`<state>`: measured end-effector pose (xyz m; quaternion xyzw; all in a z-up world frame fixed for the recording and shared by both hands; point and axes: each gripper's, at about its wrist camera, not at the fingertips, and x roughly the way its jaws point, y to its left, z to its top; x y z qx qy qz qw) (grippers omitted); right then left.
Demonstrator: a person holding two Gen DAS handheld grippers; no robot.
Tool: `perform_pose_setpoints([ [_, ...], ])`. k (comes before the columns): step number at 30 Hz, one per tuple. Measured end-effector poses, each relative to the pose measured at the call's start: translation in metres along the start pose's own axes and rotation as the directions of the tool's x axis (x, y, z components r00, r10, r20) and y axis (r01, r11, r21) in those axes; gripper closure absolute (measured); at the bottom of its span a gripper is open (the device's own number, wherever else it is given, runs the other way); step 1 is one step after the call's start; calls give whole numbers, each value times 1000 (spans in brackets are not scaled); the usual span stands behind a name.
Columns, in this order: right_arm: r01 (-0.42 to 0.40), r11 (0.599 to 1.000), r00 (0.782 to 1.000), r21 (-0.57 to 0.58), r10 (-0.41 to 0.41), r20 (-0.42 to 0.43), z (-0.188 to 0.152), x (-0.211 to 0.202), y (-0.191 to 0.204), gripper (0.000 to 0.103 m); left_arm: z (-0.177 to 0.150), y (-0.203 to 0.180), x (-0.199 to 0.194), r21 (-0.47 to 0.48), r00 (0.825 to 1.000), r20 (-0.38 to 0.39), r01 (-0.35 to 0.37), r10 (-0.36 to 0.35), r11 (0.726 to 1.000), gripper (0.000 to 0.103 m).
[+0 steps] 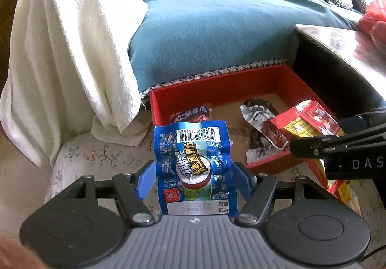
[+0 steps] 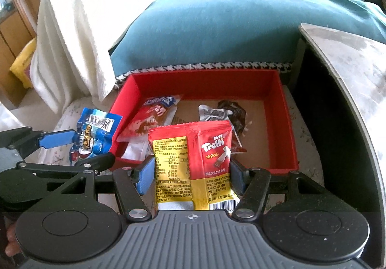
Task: Organize snacks
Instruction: 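Carry the blue sausage pack and Trolli bag over the red box with both tools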
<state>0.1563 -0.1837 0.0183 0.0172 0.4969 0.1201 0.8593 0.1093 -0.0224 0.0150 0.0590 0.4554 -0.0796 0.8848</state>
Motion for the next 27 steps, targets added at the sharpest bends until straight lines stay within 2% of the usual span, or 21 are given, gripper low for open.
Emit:
perform_pose_setpoints([
  [15, 23, 999, 999, 45, -24, 25, 22, 5, -15, 33, 24, 0, 18, -6, 999, 12, -34, 34, 999, 42],
  [27, 50, 993, 999, 104, -51, 7, 51, 34, -35, 33, 46, 3, 44, -36, 999, -13, -47, 47, 998, 42],
])
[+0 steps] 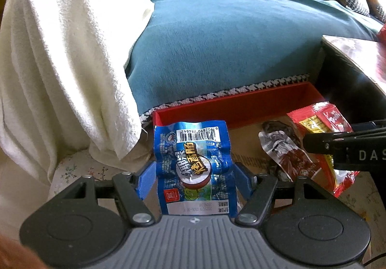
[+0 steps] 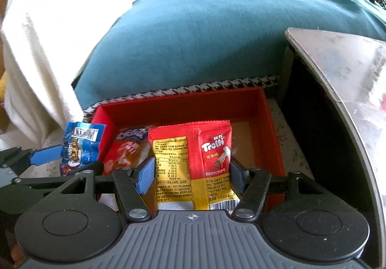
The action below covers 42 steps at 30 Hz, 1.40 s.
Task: Organize snacks
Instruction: 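Carry the blue sausage pack and Trolli bag over the red box with both tools, then lower both packets into the box and open both tools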
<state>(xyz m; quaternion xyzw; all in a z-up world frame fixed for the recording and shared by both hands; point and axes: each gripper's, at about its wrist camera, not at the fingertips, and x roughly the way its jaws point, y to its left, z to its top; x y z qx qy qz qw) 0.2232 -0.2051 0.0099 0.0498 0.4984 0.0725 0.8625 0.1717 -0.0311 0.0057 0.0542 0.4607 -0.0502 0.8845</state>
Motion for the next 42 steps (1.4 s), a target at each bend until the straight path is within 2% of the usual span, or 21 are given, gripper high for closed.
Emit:
perform_pose_setpoints([
  [17, 60, 998, 995, 31, -57, -81, 7, 53, -17, 33, 4, -12, 37, 29, 999, -40, -31, 32, 999, 42],
  [27, 72, 997, 991, 34, -68, -114, 7, 68, -22, 33, 2, -14, 52, 33, 997, -62, -46, 48, 998, 41],
  [42, 78, 996, 989, 40, -72, -125, 6, 74, -26, 25, 1, -17, 56, 51, 997, -63, -50, 53, 997, 40],
])
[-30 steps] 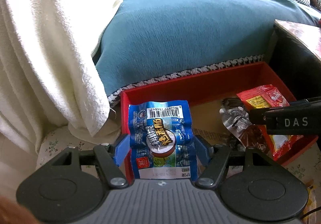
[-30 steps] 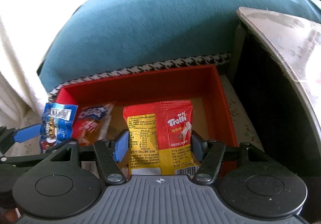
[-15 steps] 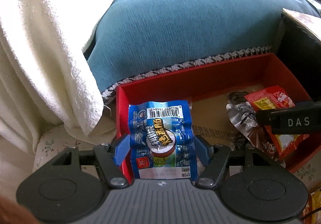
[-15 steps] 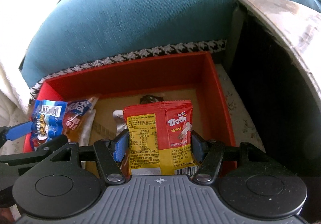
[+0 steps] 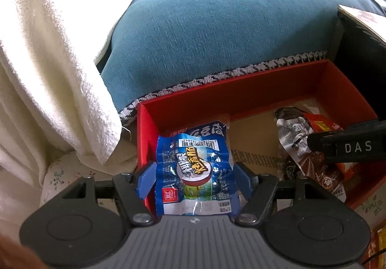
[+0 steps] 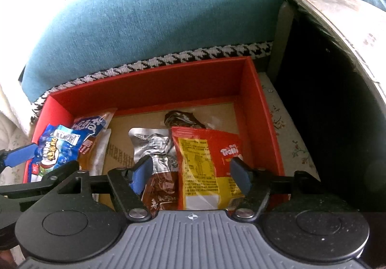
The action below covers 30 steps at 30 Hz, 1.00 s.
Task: Organize snacks
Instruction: 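Lower both packets into the box and open both tools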
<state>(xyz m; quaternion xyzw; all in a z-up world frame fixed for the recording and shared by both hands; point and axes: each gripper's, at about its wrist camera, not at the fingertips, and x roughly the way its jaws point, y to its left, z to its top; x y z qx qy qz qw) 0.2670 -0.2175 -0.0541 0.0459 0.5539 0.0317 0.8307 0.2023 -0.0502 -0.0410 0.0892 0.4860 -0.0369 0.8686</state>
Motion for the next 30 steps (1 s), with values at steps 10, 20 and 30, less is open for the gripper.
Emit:
perform_pose_setpoints([
  [10, -1, 1000, 1000, 15, 0, 27, 4, -10, -2, 24, 0, 1, -7, 4, 1000, 19, -6, 6, 1000, 34],
  [20, -5, 1000, 999, 4, 5, 41, 2, -23, 0, 23, -2, 2, -17, 2, 999, 42, -6, 6, 1000, 33],
  [30, -21, 1000, 998, -15, 22, 61, -2, -39, 5, 22, -8, 3, -35, 3, 997, 75, -9, 8, 1000, 33],
])
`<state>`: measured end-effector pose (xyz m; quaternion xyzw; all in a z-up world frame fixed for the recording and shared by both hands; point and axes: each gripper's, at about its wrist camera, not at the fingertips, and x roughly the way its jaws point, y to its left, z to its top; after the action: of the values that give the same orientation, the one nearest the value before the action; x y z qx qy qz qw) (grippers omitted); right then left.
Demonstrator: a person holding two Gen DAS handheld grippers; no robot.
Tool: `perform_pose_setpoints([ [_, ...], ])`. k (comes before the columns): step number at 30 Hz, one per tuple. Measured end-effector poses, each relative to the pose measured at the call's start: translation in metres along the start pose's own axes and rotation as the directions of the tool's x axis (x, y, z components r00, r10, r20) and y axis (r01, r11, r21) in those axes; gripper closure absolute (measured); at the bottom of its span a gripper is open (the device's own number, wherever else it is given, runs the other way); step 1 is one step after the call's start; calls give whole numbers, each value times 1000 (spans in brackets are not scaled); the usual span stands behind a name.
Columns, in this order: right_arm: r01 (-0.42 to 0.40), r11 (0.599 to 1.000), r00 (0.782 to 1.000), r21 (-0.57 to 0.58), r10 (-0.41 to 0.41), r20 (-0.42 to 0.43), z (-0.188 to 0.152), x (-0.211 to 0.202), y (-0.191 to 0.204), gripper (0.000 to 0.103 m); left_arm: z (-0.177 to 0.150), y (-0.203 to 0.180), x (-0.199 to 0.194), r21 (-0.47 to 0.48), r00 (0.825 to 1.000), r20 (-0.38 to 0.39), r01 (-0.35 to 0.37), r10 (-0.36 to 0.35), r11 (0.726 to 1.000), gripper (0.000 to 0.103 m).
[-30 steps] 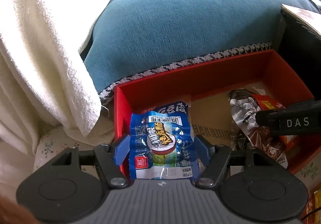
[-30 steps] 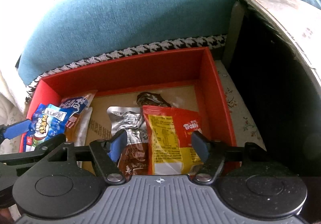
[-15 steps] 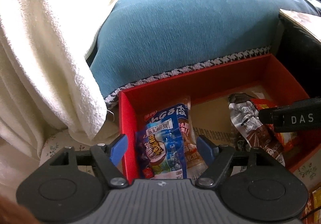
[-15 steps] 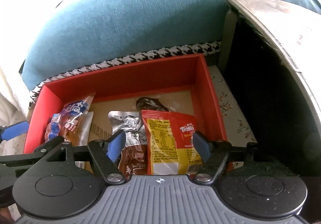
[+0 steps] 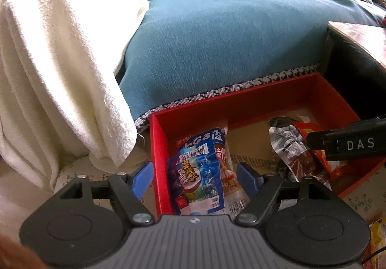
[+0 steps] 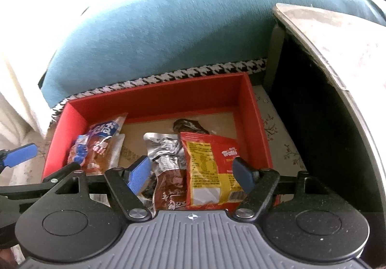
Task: Organize snacks
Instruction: 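Lower both packets into the box and open both tools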
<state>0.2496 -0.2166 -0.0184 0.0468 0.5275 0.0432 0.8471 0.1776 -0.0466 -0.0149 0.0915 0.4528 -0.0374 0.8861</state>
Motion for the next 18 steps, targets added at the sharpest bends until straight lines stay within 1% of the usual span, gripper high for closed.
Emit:
perform_pose_setpoints([
  [18, -33, 998, 999, -50, 35, 35, -21, -38, 17, 19, -10, 3, -35, -7, 999, 22, 25, -25, 1000, 33],
])
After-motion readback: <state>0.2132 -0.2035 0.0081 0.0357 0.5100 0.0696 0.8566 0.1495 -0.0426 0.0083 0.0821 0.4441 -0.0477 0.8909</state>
